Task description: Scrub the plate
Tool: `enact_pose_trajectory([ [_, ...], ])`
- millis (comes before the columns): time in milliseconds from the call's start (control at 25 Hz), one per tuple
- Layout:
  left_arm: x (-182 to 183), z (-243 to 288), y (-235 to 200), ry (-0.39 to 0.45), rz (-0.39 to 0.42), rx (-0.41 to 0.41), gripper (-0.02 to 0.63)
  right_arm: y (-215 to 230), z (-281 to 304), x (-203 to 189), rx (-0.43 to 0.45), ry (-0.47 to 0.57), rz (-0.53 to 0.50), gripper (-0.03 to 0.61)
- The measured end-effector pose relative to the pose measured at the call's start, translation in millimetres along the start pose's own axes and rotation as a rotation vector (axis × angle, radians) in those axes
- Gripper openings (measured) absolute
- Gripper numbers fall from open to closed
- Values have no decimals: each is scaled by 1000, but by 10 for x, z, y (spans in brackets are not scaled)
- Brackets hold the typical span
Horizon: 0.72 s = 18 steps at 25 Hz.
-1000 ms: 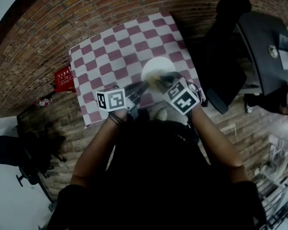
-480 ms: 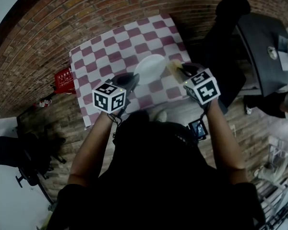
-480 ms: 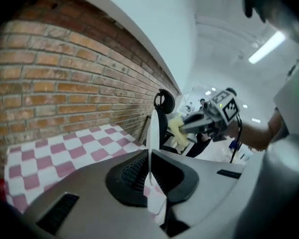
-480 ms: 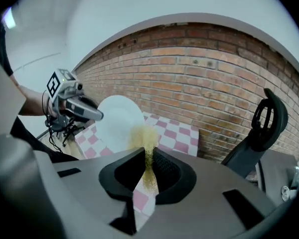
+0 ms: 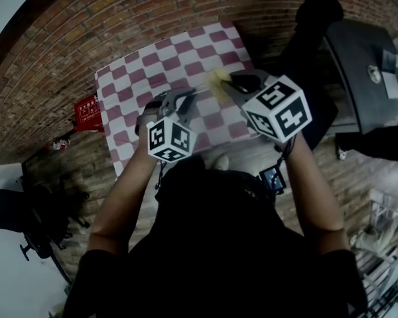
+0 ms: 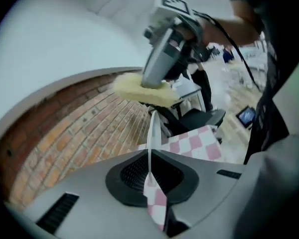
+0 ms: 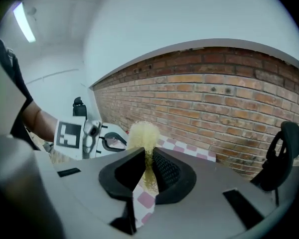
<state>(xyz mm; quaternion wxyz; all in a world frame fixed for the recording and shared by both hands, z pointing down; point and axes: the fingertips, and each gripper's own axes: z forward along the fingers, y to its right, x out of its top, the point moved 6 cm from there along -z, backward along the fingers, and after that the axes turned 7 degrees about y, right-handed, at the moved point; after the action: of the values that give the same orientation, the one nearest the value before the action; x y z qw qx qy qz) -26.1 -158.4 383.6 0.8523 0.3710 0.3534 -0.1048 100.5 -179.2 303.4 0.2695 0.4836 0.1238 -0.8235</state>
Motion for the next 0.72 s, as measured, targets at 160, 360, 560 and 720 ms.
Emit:
enact_pose_trajectory([
  [160, 151, 0, 33, -16, 316, 91, 20, -161, 55, 139, 56, 18, 27, 44],
  [360, 324, -37, 134, 47, 556, 108, 20, -306, 222, 182, 62, -14, -25, 46],
  [560, 339, -155, 174, 115, 652, 122, 24, -189, 186, -45, 91, -84, 39, 46],
  [720, 312, -208, 185, 135, 633, 127, 29, -16, 89, -305, 89, -160, 87, 46],
])
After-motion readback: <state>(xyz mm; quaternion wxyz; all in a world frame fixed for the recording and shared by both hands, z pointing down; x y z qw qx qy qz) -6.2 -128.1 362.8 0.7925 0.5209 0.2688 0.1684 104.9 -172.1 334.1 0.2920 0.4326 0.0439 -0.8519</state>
